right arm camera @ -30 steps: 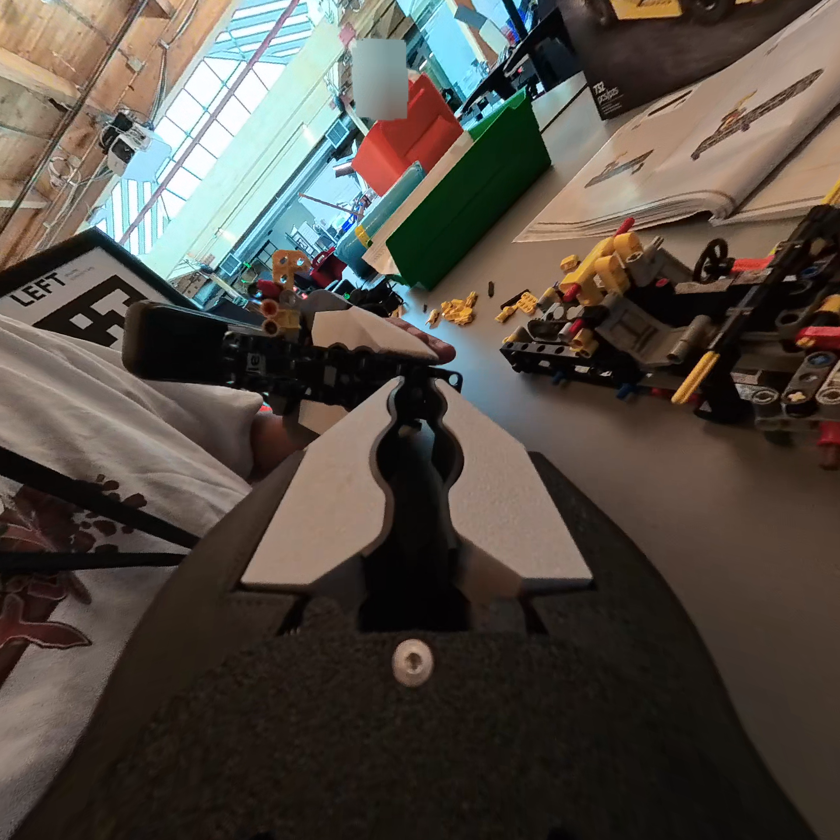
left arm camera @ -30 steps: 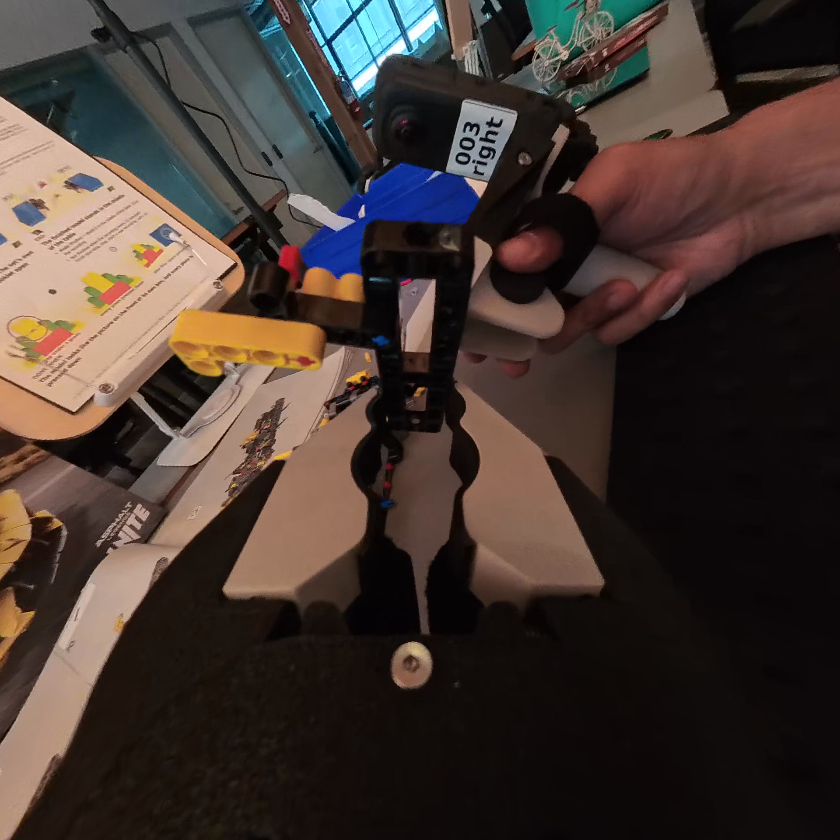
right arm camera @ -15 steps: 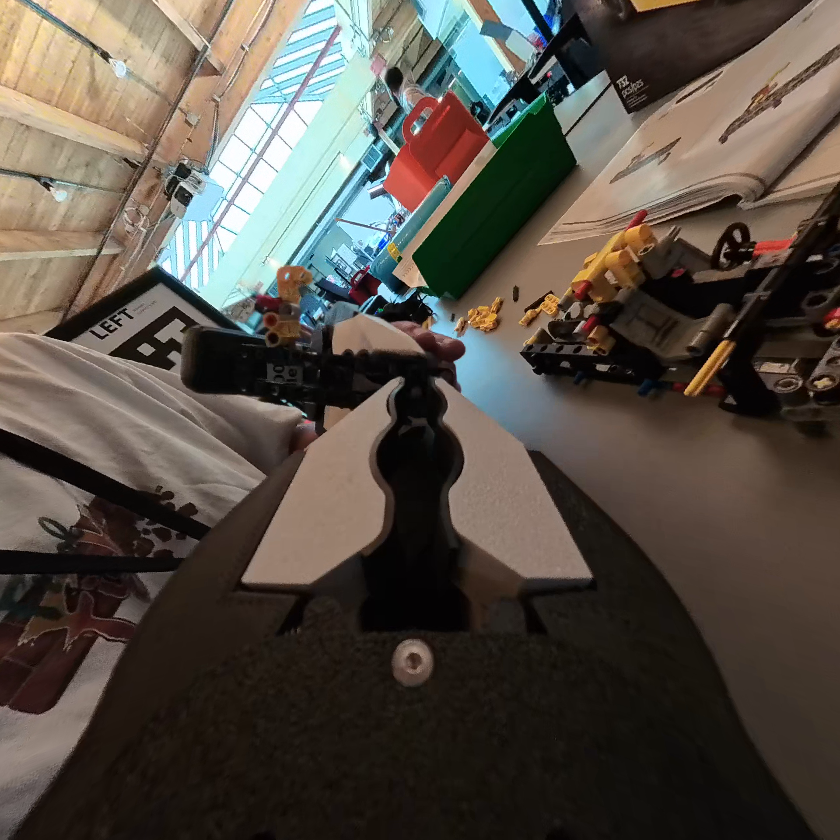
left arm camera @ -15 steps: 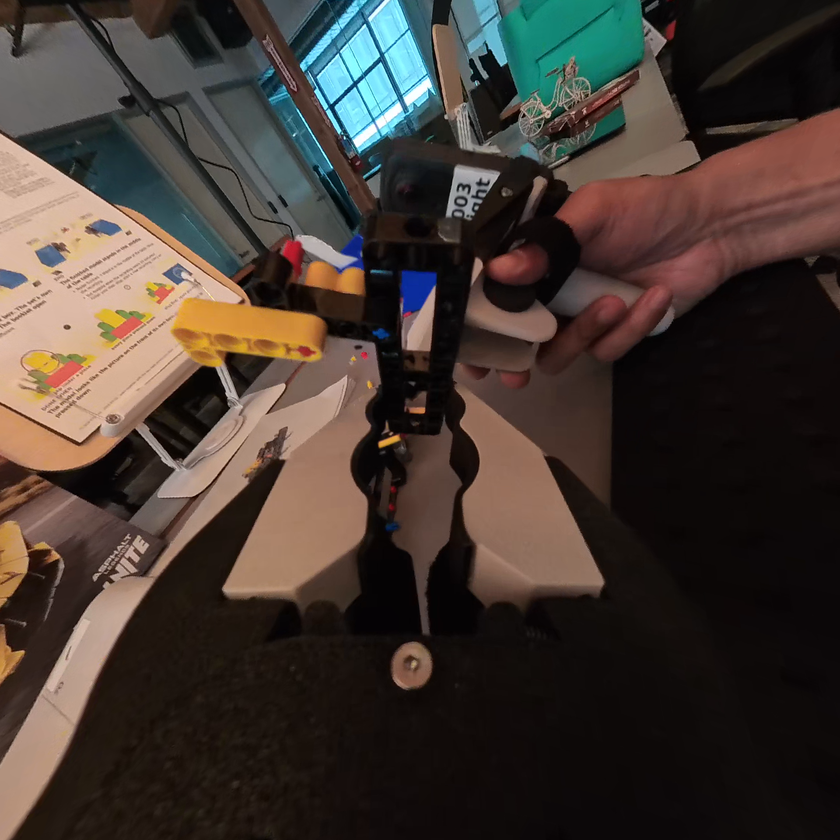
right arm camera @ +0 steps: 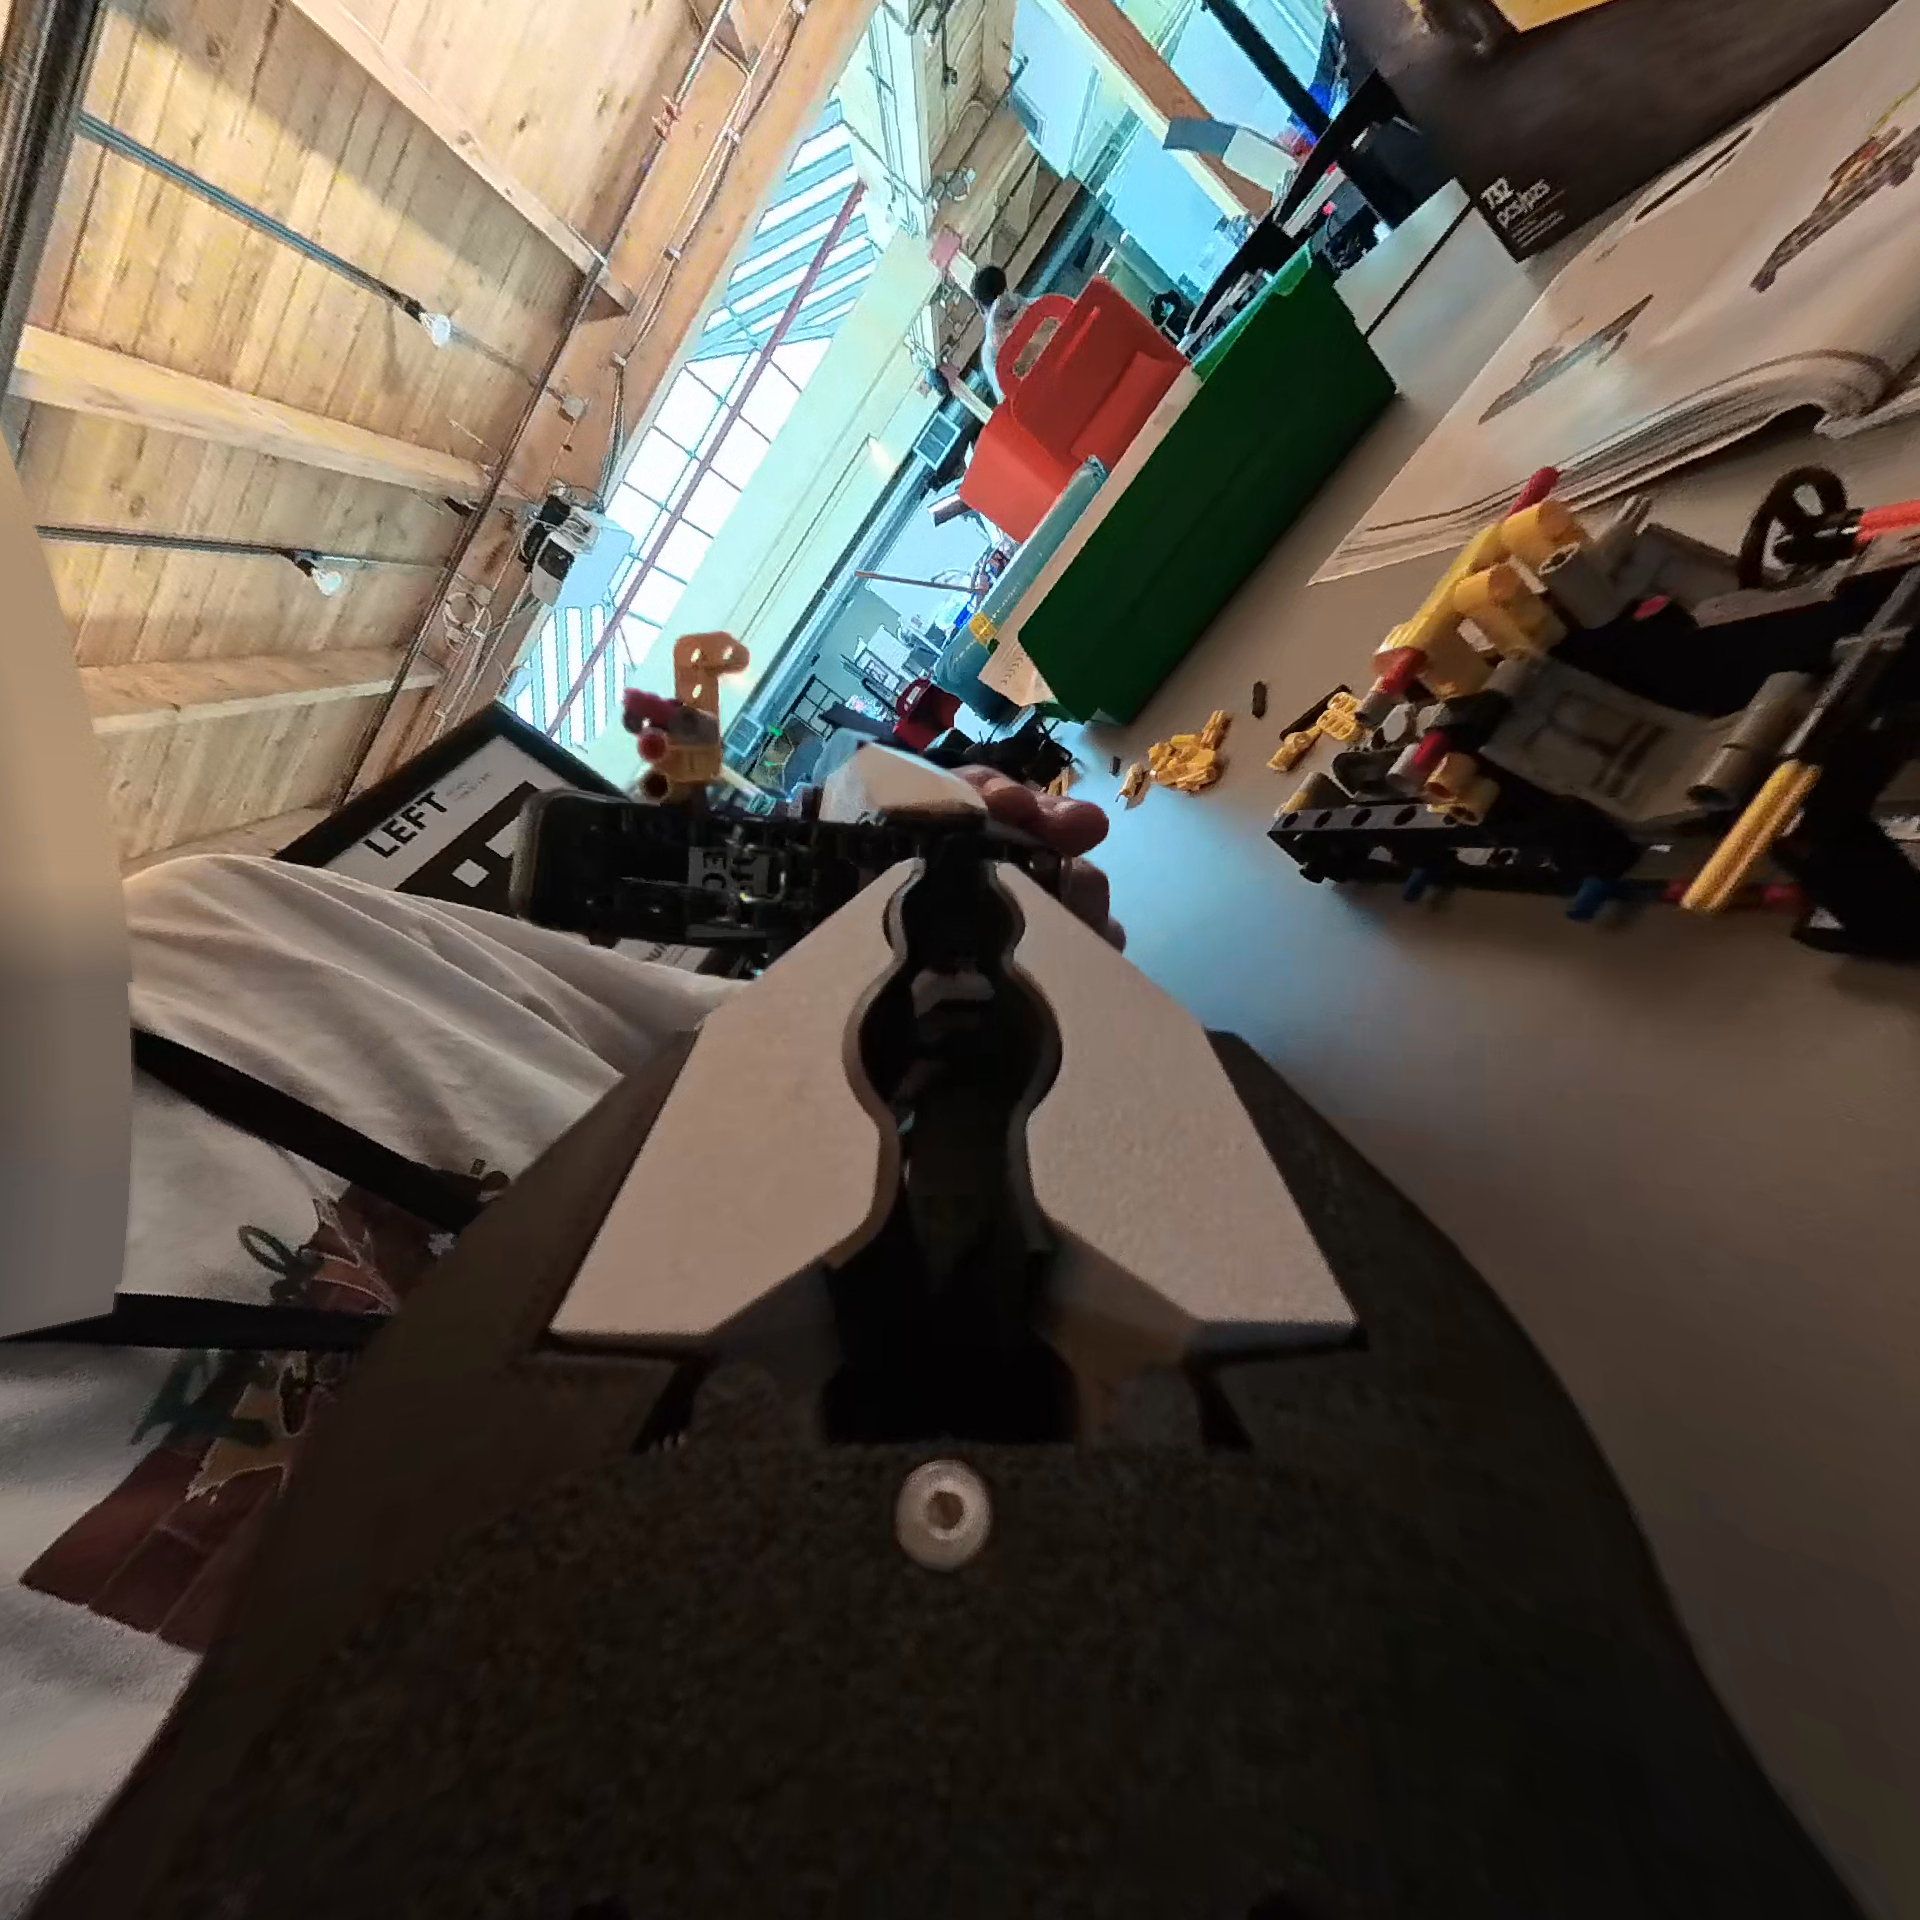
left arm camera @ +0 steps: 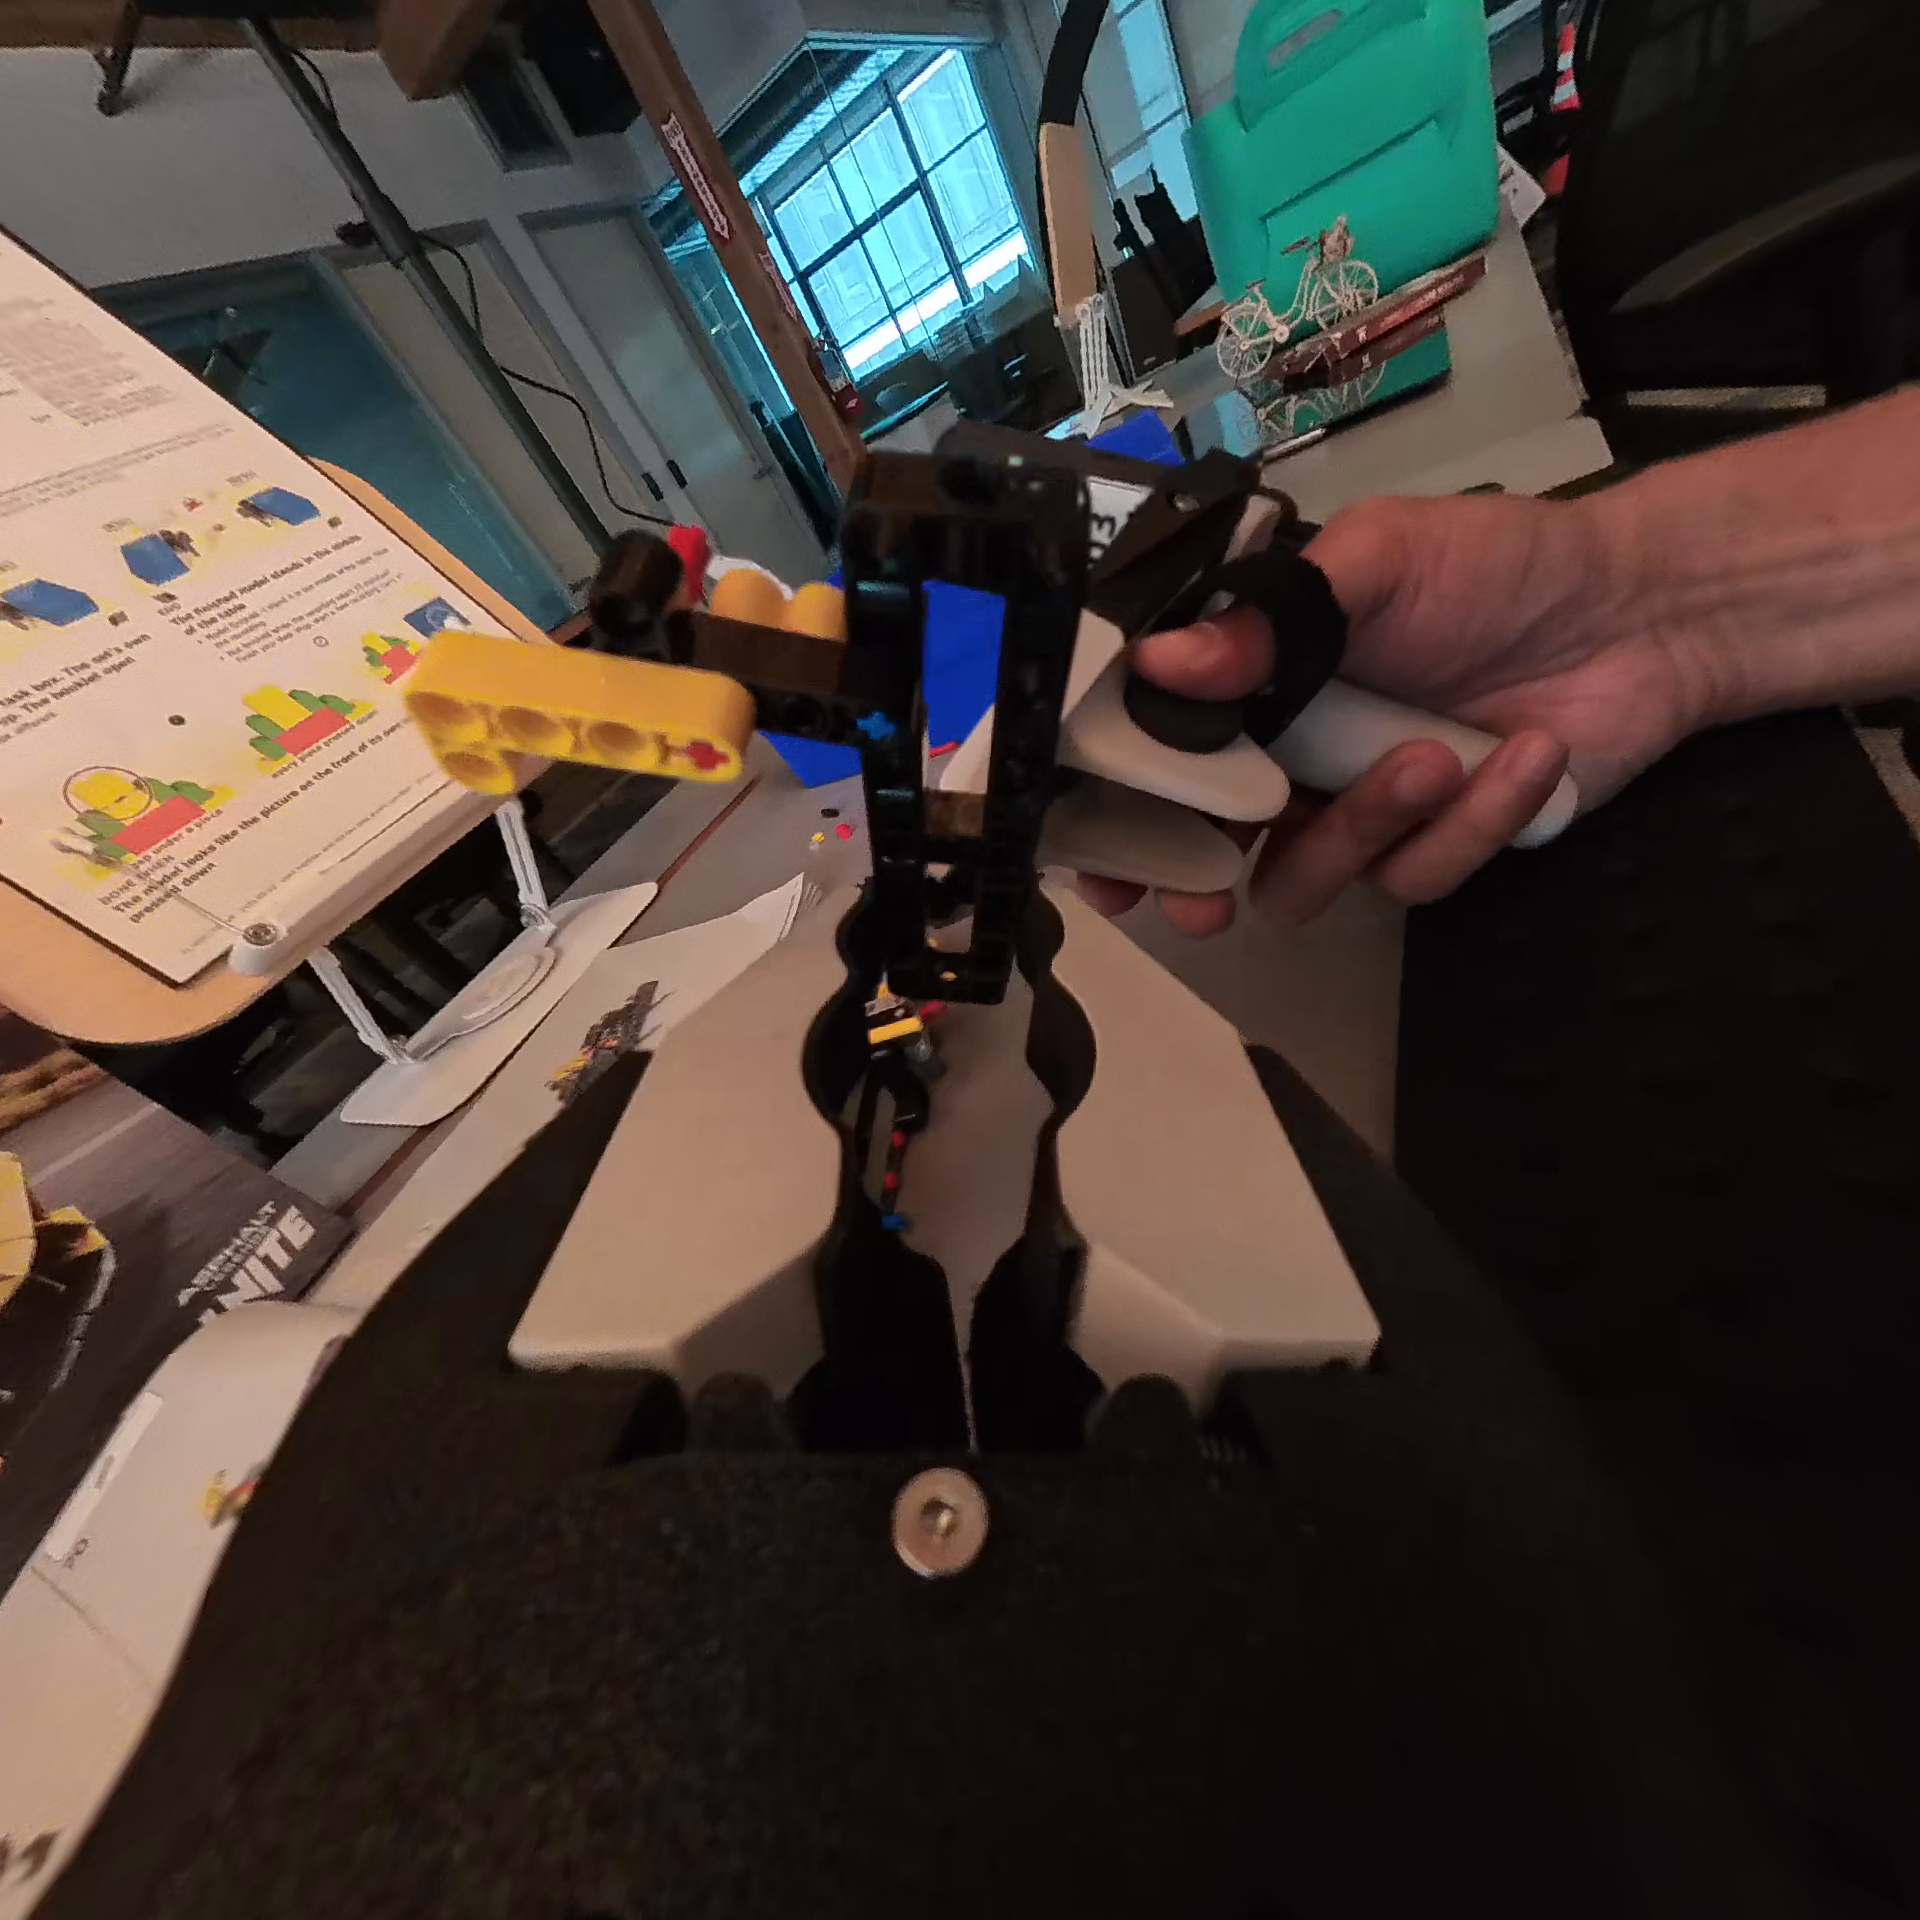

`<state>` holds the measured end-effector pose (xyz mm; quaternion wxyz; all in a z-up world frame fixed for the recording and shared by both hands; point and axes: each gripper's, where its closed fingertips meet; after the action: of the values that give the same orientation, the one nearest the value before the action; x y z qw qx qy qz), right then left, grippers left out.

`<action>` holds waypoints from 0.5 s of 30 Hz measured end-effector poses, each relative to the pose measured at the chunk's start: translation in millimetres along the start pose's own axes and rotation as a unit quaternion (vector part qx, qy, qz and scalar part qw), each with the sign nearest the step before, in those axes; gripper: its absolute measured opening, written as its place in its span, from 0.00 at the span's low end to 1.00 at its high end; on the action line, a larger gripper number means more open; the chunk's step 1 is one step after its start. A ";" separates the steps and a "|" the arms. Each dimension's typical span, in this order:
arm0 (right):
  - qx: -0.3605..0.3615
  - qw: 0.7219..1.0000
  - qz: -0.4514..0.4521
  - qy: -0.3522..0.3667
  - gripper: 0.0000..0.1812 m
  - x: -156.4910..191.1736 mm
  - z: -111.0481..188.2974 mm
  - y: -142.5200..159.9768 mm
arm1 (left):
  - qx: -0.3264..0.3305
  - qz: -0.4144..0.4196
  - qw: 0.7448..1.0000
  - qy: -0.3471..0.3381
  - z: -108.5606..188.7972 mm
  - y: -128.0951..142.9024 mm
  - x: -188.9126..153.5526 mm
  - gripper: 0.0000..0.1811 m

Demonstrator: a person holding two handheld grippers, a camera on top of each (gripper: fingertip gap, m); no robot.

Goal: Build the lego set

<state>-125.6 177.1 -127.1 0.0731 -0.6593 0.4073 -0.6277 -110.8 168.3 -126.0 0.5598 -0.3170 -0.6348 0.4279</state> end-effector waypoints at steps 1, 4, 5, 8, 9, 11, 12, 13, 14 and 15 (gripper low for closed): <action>-0.003 1.000 0.001 -0.005 0.04 1.7 -0.5 -0.4 | -0.005 0.011 1.000 0.001 0.6 -2.0 0.5 0.14; -0.007 1.000 0.009 -0.006 0.04 4.5 -1.7 -0.5 | -0.012 0.025 1.000 0.001 1.5 -5.2 1.2 0.14; -0.008 1.000 0.020 0.003 0.04 3.8 -1.9 -0.9 | -0.010 0.027 1.000 -0.002 1.3 -4.7 1.7 0.14; -0.009 0.998 0.056 0.033 0.04 1.7 -2.6 -0.9 | -0.005 0.037 0.999 -0.003 1.0 -3.3 2.9 0.14; -0.010 0.998 0.054 0.029 0.04 3.1 -3.3 -0.4 | -0.010 0.040 0.999 -0.001 1.6 -4.7 3.1 0.14; -0.010 0.999 0.039 0.012 0.04 4.9 -3.3 0.1 | -0.016 0.047 0.999 0.001 2.0 -6.6 2.8 0.14; -0.014 0.999 0.030 0.005 0.04 5.2 -4.0 -0.6 | -0.019 0.049 0.999 0.000 2.0 -7.3 3.6 0.14; -0.013 1.000 0.023 -0.006 0.04 6.8 -4.5 -0.4 | -0.024 0.057 0.998 0.004 2.7 -9.0 3.4 0.14; -0.008 1.000 0.019 -0.009 0.04 7.1 -4.5 0.8 | -0.024 0.059 0.998 0.006 2.9 -9.2 2.6 0.14; -0.002 1.000 0.019 -0.003 0.04 5.9 -3.9 2.5 | -0.022 0.054 0.998 0.007 2.8 -8.2 1.4 0.14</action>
<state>-130.8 173.4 -123.3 0.0855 -0.6535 0.4207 -0.6234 -113.2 165.4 -118.0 0.5334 -0.3662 -0.6220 0.4409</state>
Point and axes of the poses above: each gripper's, where its closed fingertips meet, z back along the fingers, y out of its underside, x = y × z across the jaws, and after that the axes turned 7 degrees about -y, right-handed
